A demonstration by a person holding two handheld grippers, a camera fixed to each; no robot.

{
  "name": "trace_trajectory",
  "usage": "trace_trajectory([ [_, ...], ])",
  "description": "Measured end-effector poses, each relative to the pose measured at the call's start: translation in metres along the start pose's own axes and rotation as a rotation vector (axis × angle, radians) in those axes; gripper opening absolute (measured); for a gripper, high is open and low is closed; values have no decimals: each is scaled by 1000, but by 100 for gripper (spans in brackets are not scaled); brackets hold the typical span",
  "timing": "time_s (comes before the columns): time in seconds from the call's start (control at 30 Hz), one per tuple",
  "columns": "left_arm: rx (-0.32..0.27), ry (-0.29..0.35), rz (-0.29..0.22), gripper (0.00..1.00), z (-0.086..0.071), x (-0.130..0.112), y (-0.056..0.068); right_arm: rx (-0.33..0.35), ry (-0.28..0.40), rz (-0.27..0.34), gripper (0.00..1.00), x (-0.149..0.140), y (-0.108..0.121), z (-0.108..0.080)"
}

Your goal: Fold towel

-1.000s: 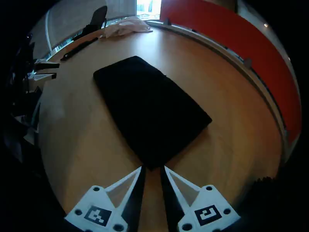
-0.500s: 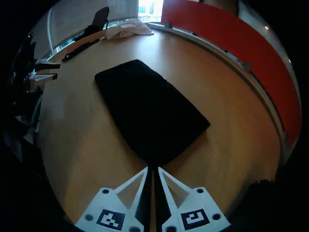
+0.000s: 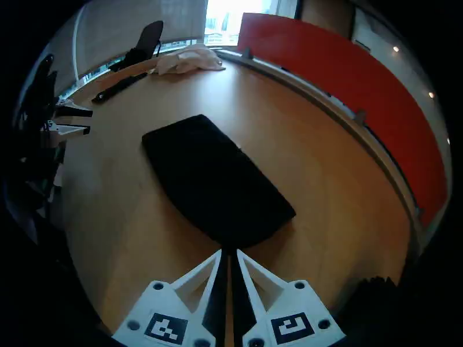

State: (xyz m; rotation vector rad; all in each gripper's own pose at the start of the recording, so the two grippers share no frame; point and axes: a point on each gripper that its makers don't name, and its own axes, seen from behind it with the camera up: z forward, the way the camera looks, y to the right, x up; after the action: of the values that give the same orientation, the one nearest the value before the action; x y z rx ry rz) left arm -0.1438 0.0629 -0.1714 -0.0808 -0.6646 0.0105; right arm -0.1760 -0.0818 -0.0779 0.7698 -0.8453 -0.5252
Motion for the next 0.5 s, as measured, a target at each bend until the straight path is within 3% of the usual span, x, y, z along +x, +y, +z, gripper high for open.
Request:
trace_trajectory([
  [0.5,-8,-5,8,94,1,3,6,-44,85,-59,3,45,15,-41],
])
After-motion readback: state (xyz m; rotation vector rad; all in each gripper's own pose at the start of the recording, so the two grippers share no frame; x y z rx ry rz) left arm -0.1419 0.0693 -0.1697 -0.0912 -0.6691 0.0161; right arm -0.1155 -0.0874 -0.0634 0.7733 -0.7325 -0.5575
